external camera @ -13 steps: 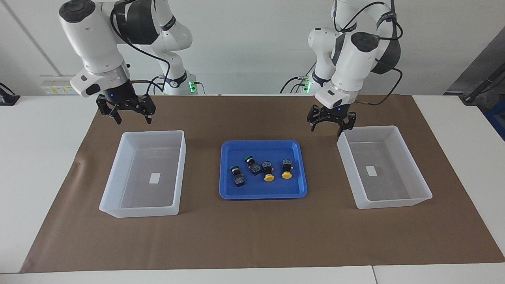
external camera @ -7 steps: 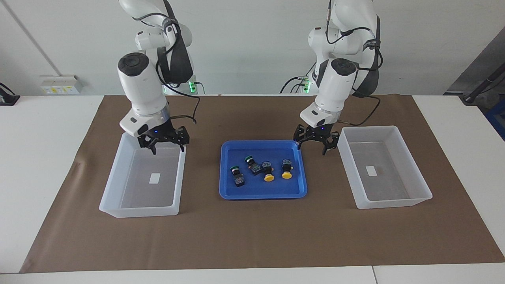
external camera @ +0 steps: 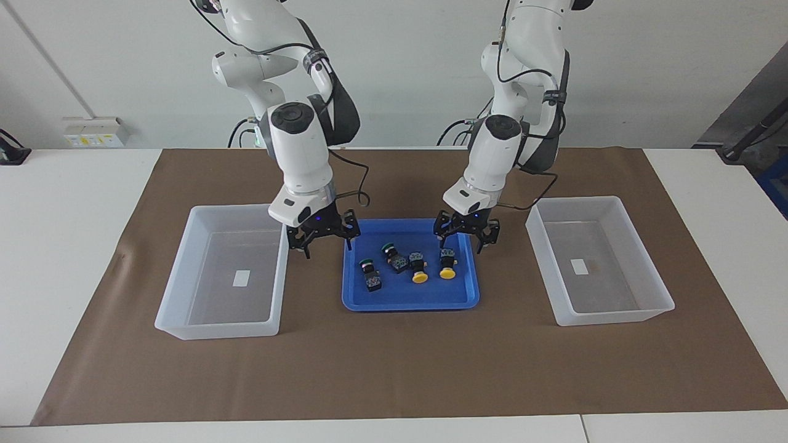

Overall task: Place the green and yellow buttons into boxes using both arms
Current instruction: 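Reach both grippers over the blue tray toward the buttons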

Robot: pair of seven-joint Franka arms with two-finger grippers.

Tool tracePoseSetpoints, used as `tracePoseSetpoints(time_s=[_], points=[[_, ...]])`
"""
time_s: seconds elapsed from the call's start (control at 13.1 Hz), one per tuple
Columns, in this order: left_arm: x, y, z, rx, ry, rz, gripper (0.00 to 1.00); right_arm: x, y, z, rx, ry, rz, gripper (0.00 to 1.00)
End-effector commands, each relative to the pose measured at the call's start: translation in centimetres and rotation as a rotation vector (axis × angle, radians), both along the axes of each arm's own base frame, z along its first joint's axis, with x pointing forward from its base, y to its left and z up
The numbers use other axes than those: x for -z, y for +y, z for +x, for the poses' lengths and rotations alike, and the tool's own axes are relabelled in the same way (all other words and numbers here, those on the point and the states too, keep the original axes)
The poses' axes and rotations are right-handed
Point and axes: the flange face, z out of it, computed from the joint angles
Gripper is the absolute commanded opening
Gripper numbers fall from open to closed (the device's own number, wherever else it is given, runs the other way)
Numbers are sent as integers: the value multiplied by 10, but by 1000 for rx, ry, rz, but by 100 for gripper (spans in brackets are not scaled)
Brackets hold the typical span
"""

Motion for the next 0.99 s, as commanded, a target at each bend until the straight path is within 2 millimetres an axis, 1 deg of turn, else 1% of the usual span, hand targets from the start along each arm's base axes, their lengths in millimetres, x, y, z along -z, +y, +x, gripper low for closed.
tracePoseSetpoints(time_s=[0.0,0.08,0.15,0.23,0.31,0.38,0.46,0.53,0.61,0.69,0.76,0.84,0.92], points=[[19,-12,4,-49,-13,-31,100,26,19,10,-12,-8,14,100],[27,-20,2,-67,-12,-41,100,29,30,7,-36,-7,19,100],[29,-24,-1,-69,-8,-42,100,40,43,4,-52,-11,29,100],[30,-24,-1,-71,-6,-43,93,50,53,3,-62,-21,37,100],[30,-24,-3,-71,-5,-42,80,64,67,-2,-81,-10,35,100],[32,-23,-4,-74,0,-41,70,75,70,-3,-96,2,23,100],[32,-28,-7,-66,0,-41,63,86,70,-3,-127,3,8,100],[33,-27,-8,-62,7,-35,55,91,72,-2,-169,-8,4,97],[33,-27,-8,-59,8,-32,40,91,71,-2,-190,-8,-3,95],[33,-26,-9,-62,17,-27,23,93,69,-2,-213,-11,-7,95],[30,-25,-9,-62,27,-21,13,95,68,-2,-231,-10,-12,95],[21,-23,-9,-65,29,-18,9,100,68,-3,-243,-10,-16,93],[7,-18,-7,-73,20,-23,8,109,70,-6,-255,-15,-17,93]])
